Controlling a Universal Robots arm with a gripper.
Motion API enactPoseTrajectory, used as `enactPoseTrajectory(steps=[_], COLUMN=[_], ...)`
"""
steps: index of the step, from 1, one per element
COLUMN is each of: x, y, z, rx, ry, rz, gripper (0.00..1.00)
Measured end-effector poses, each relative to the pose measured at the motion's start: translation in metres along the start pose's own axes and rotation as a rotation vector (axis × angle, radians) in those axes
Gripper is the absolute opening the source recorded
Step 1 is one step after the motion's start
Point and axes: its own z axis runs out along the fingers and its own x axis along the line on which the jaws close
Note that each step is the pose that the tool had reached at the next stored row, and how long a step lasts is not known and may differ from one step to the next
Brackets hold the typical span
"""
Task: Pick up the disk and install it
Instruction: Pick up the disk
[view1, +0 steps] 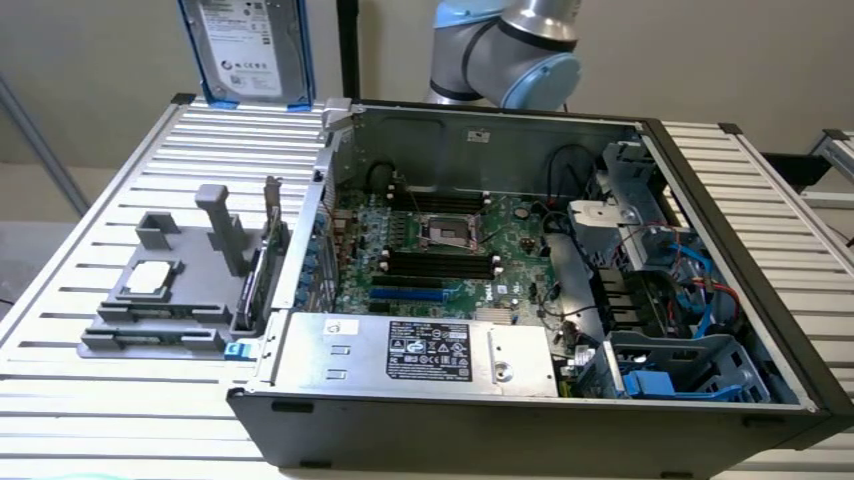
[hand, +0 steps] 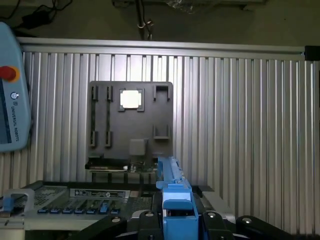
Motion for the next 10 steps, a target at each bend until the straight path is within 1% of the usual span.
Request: enactPoseTrajectory(steps=[3,5,7,10], x=[0.000,0.000,0.000,0.000], y=[-0.0136,-0.0226,-0.0317,-0.0452], z=[-0.0016,-0.0021,-0.0026,-0.0031], rx=[-0.0005,-0.0006,-0.0007,-0.0009], ry=[-0.0077,-0.0114,-0.0138,-0.0151], rz=[0.000,0.000,0.000,0.000], gripper=[0.33,0.33,0.33,0.33])
